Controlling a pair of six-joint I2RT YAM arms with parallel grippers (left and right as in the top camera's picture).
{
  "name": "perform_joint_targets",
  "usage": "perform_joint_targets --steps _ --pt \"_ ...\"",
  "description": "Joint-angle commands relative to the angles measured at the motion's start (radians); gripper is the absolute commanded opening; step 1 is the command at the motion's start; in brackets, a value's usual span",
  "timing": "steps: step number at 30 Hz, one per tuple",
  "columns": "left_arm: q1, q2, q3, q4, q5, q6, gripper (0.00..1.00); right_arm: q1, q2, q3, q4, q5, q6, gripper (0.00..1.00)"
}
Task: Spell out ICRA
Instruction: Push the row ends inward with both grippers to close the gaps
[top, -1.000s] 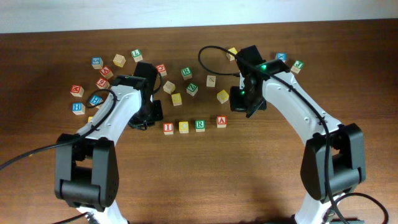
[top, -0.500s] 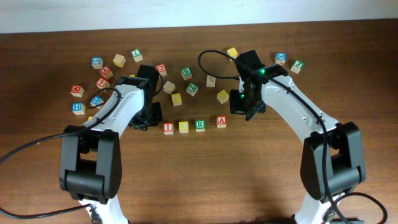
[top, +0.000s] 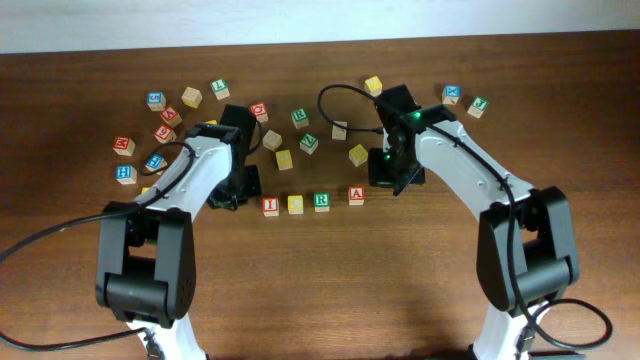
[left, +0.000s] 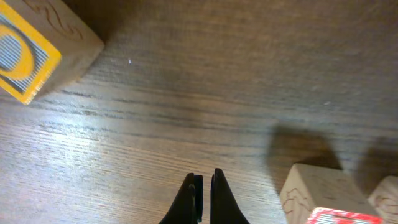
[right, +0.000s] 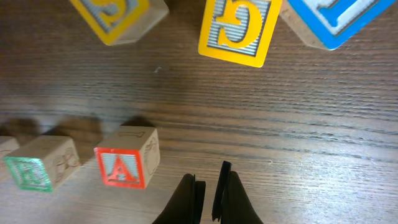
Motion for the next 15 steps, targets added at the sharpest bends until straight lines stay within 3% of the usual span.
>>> perform_joint_targets --steps 1,4,7,11,15 --pt "0.003 0.014 -0.077 0.043 0.023 0.002 0.0 0.007 0.012 -0.011 0.0 0.002 0.008 0.04" --pt "0.003 0.014 -0.155 0.131 0.054 0.017 0.0 0.007 0.013 -0.011 0.0 0.002 0.009 0.04" --pt "0.003 0.014 -0.158 0.152 0.067 0.017 0.0 0.007 0.025 -0.011 0.012 0.002 0.008 0.04" --pt "-0.003 0.015 -0.158 0.177 0.193 0.017 0.0 0.008 0.06 -0.011 0.02 0.002 0.008 0.04" --pt "-0.033 0.016 -0.158 0.179 0.191 0.017 0.0 0.008 0.098 -0.011 0.027 0.002 0.008 0.04"
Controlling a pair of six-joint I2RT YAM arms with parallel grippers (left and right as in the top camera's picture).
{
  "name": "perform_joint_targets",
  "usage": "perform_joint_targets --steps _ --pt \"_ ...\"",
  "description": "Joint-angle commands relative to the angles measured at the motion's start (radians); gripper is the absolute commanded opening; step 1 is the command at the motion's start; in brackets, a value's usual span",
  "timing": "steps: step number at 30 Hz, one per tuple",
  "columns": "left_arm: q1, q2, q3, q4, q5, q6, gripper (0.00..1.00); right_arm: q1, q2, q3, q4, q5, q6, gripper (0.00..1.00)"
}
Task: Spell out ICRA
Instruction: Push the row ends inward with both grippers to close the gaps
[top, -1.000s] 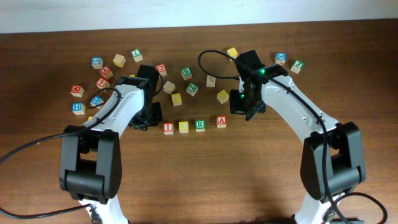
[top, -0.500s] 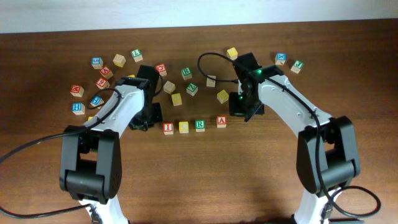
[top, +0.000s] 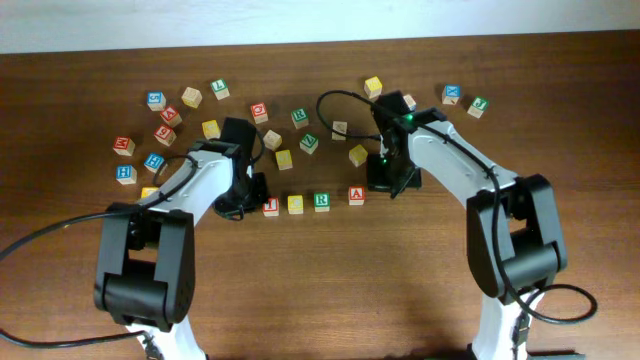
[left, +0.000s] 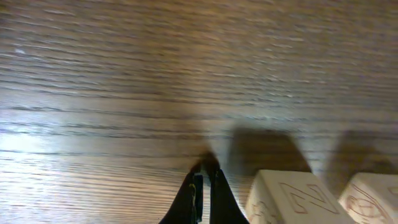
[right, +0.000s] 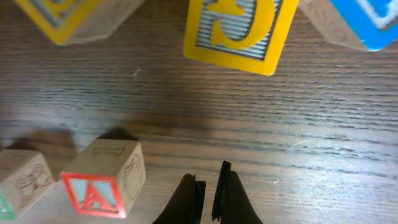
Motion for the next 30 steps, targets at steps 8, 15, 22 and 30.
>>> perform_joint_targets --steps 8,15,22,30 --pt "-0.038 0.032 -0.032 0.032 0.042 0.012 0.0 0.054 0.043 -0.009 0.064 0.002 0.005 0.04" --pt "-0.076 0.032 -0.032 0.035 0.041 0.011 0.0 0.086 0.043 -0.009 0.086 0.002 0.0 0.04" --pt "-0.112 0.032 -0.032 0.059 0.042 -0.018 0.0 0.086 0.043 -0.009 0.078 -0.053 -0.044 0.04" --pt "-0.117 0.032 -0.032 0.08 0.042 -0.018 0.0 0.087 0.043 -0.009 0.077 -0.108 -0.031 0.04"
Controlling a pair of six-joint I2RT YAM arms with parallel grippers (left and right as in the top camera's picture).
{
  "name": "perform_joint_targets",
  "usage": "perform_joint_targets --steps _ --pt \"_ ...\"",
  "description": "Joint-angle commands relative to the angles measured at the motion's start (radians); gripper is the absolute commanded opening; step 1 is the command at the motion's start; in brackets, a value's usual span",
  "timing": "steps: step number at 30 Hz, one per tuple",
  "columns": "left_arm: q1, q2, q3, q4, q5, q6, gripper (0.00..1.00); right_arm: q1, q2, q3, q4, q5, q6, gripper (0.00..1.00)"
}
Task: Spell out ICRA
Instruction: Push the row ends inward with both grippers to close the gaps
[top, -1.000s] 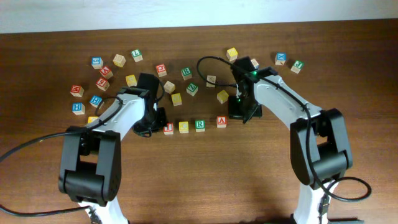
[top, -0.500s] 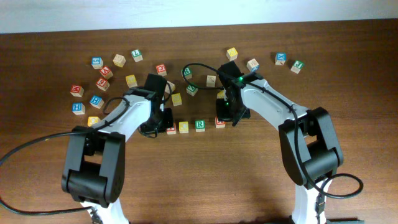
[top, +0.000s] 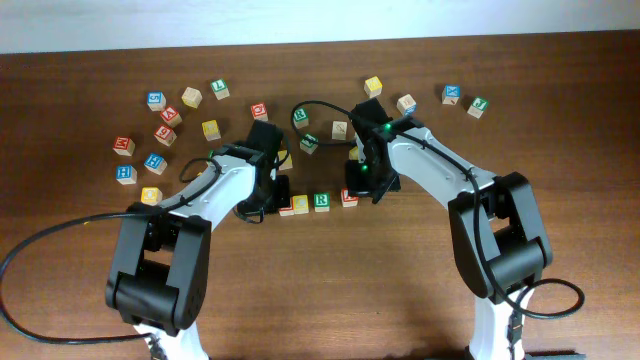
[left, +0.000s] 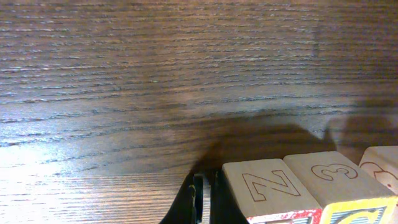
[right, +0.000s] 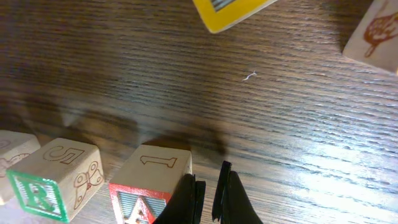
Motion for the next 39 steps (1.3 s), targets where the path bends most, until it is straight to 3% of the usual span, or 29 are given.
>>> perform_joint_targets --steps 1,21,39 --pt "-0.007 0.032 -0.027 0.02 0.014 -0.01 0.0 0.007 0.011 -0.009 0.0 -0.028 0.022 0.04" --pt "-0.047 0.032 -0.027 0.066 0.054 -0.01 0.0 0.071 0.011 -0.009 0.0 -0.024 0.065 0.04" --pt "-0.046 0.032 -0.027 0.017 0.017 -0.008 0.0 0.071 0.011 -0.009 -0.059 -0.053 0.065 0.04"
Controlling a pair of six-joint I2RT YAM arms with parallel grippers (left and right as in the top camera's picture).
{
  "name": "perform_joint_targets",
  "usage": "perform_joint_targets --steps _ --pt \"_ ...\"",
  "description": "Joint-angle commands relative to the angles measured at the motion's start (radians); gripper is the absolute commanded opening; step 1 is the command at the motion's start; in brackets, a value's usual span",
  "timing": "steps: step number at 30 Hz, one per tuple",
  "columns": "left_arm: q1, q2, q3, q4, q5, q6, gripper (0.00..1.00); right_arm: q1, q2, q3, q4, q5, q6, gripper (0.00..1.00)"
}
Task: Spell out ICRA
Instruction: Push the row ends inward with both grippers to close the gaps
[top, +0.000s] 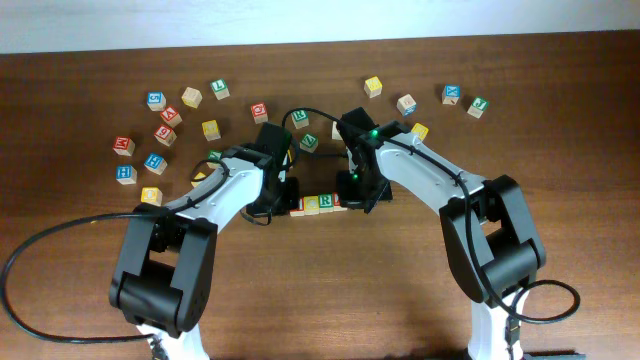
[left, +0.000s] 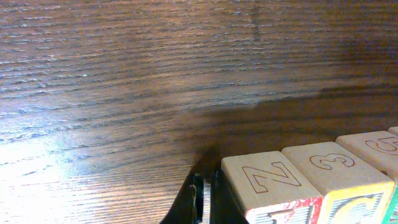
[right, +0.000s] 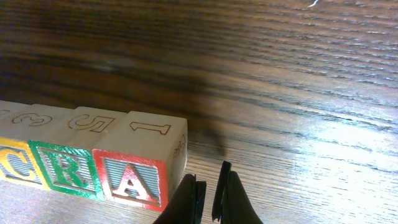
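Four wooden letter blocks stand side by side in one tight row (top: 318, 204) at mid-table. The right wrist view reads yellow C (right: 13, 163), green R (right: 65, 171) and red A (right: 132, 180). In the left wrist view the red-edged end block (left: 267, 183), with a Z carved on top, touches the yellow C block (left: 333, 171). My left gripper (top: 284, 194) (left: 205, 190) is shut and rests against the row's left end. My right gripper (top: 358, 188) (right: 209, 190) is shut, its fingers at the A block's right side.
Loose letter blocks lie along the back of the table: a cluster at the far left (top: 160, 130), some just behind the row (top: 305, 140), and others at the right such as a yellow one (top: 373, 86) and a blue one (top: 452, 94). Cables trail from both arms.
Both shut grippers have moved inward. The gaps on either side of the R block have closed, and the four blocks now touch in one row.
The four blocks first stood spaced apart, with both shut grippers well outside the row's ends. Then the grippers stood closer to the ends. Later the left two blocks touched and the right gripper was at the A. Now the row is tight.
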Motion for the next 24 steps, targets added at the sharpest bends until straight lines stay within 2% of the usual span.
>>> perform_joint_targets --steps 1,4,19,24 --pt "-0.007 0.031 -0.022 -0.008 -0.024 0.0 0.0 0.011 0.011 -0.009 0.012 -0.054 0.008 0.04" --pt "-0.007 0.031 -0.022 -0.009 -0.022 0.04 0.0 0.011 0.011 -0.009 0.013 -0.062 0.008 0.04" --pt "-0.007 0.031 -0.022 0.012 -0.039 0.043 0.0 0.011 0.011 -0.009 -0.006 -0.064 0.008 0.04" --pt "0.058 0.031 0.035 -0.087 -0.06 0.044 0.0 0.011 0.011 -0.009 -0.006 -0.061 0.008 0.04"
